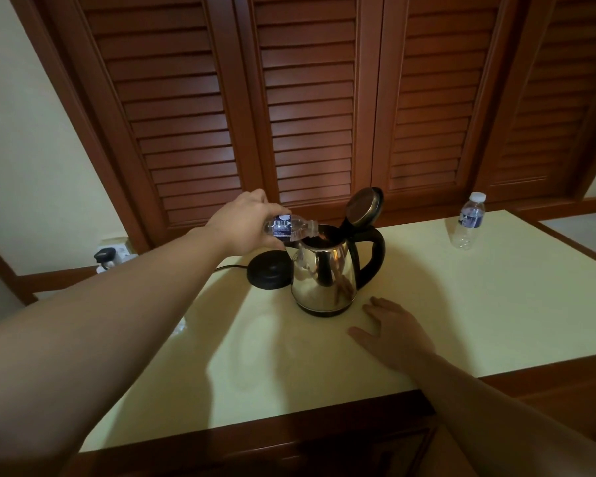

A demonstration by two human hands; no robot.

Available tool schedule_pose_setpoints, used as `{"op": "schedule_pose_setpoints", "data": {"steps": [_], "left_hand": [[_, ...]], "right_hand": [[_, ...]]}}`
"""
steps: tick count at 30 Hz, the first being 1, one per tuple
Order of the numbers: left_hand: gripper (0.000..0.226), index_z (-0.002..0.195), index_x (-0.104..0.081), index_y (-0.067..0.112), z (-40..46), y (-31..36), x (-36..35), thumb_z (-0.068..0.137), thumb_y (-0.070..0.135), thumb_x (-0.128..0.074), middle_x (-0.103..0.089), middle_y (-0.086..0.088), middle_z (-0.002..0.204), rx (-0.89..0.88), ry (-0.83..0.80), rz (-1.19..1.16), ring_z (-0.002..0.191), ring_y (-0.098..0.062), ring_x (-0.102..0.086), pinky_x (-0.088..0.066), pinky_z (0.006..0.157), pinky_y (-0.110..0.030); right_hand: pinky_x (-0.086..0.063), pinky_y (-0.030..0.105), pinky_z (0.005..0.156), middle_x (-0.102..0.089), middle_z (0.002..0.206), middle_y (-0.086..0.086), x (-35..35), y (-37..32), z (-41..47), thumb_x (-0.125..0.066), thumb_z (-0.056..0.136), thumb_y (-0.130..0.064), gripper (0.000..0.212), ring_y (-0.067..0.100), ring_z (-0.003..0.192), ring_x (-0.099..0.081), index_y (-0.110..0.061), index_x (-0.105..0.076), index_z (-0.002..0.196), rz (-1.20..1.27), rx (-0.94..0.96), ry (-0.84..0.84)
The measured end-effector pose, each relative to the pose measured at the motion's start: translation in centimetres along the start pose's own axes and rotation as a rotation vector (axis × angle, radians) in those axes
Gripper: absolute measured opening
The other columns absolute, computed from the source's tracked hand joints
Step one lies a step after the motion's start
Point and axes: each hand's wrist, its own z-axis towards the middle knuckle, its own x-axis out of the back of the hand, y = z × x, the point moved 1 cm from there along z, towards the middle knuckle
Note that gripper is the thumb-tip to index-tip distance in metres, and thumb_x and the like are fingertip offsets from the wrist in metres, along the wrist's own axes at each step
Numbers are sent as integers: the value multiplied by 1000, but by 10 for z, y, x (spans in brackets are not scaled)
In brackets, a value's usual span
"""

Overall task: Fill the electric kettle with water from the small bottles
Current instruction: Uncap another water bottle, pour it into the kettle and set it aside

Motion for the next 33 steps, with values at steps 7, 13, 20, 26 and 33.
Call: {"op": "schedule_pose_setpoints", "data": {"steps": [7,13,20,26,33], "left_hand": [[75,149,-50,39,0,5,8,82,56,-79,-45,1,110,-6,-25,51,112,-22,-45,-47,89,-42],[78,150,-50,36,2,7,14,81,57,-80,-44,2,109,-30,-58,127,113,-22,-45,-45,85,-38],[75,145,-52,32,7,14,19,79,52,-82,-54,1,120,-34,-33,179,118,-24,-51,-45,90,-40],[58,135,-56,34,16,22,25,83,51,-78,-58,3,125,-125,40,351,120,-23,-48,-36,98,-44],[59,141,-58,36,26,30,27,86,44,-78,-56,-3,128,-209,111,446,131,-29,-44,-18,124,-56]], "right_hand": [[-22,32,124,-29,166,-15,-1,1,1,-48,86,-81,84,10,154,-22,-35,-42,156,8,-13,-10],[-24,31,122,-31,165,-15,-2,3,1,-48,84,-82,85,10,152,-25,-34,-45,154,12,-9,-6],[-26,34,123,-31,165,-15,-3,5,1,-42,79,-87,91,12,152,-27,-35,-44,154,24,-13,-6],[-28,36,123,-30,166,-15,-3,4,0,-42,79,-88,91,12,152,-26,-36,-44,154,35,-17,-13],[-25,35,124,-29,166,-16,-2,3,0,-43,81,-87,89,11,153,-24,-36,-43,154,29,-24,-21]]}}
